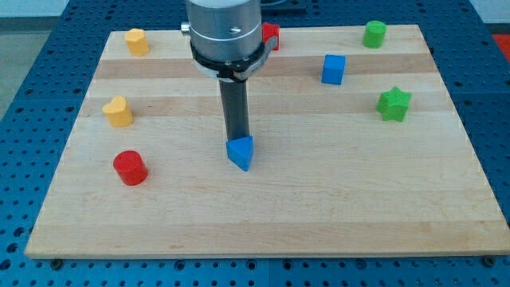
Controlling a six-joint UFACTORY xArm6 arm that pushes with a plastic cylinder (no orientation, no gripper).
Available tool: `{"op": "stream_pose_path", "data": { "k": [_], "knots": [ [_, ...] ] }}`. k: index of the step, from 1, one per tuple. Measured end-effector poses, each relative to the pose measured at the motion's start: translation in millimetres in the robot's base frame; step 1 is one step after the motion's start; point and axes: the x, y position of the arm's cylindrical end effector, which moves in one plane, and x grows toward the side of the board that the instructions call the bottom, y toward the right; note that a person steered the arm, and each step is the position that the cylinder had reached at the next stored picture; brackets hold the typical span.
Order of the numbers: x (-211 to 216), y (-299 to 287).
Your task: Drag the blue triangle to the bottom left
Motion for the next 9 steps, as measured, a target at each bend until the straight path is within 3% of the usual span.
{"op": "stream_pose_path", "data": {
  "k": [3, 7, 8, 9],
  "knots": [
    [19.0, 69.2],
    [38.7, -19.0],
    [42.4, -24.5],
    [50.8, 8.0]
  ]
}}
